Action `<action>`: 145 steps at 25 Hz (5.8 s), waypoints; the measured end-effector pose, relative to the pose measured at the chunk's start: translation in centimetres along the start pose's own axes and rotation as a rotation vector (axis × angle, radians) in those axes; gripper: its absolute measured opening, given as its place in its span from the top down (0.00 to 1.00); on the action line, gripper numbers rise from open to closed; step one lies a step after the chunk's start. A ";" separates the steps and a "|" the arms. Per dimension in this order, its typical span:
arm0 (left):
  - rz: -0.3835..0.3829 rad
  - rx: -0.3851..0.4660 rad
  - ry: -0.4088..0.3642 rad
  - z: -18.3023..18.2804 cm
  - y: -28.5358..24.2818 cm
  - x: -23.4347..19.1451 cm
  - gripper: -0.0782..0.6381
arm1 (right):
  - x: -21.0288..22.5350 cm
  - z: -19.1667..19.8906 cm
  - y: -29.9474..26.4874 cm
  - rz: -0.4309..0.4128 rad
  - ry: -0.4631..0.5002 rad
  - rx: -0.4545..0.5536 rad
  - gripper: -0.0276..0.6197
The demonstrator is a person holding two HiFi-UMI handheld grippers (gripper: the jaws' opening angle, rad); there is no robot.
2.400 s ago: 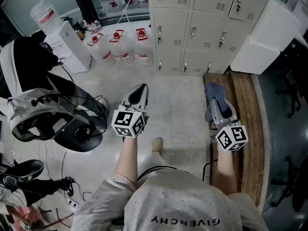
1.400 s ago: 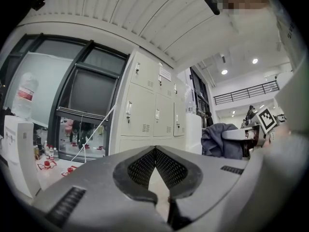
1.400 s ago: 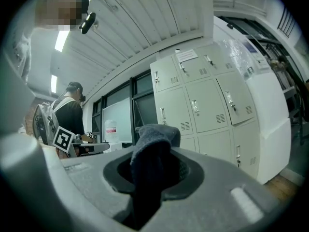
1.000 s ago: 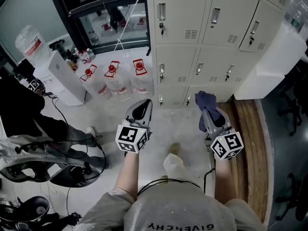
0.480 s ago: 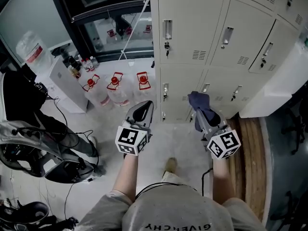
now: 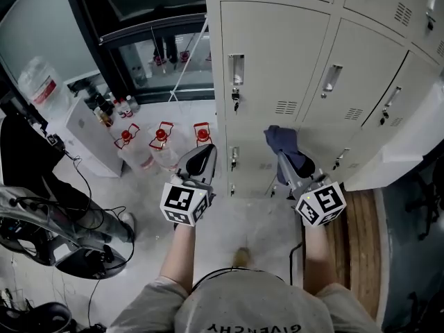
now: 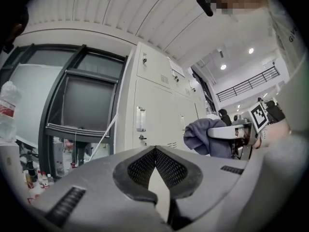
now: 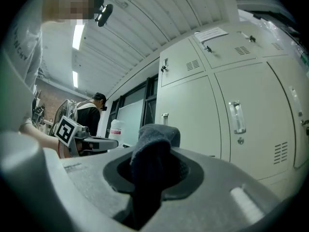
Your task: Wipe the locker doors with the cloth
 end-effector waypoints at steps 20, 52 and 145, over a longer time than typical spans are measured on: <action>0.035 0.055 -0.044 -4.8 -8.1 -4.9 0.89 | 6.4 -12.0 -13.2 0.062 0.235 0.239 0.83; 0.103 0.104 -0.128 -8.1 -13.4 -8.2 0.89 | 12.8 -19.3 -19.1 0.396 0.455 0.267 0.83; -0.008 -0.009 -0.101 -2.9 -11.3 -10.1 0.89 | 12.7 2.1 -14.7 0.340 0.241 0.083 0.81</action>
Point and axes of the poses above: the fingertips, and each gripper's own axes: y backward along the fingers, x to its right, z out of its underside, the point moved 1 cm from there along y, backward along the fingers, and after that the axes turned 8 degrees about y, right-handed, at the moved point
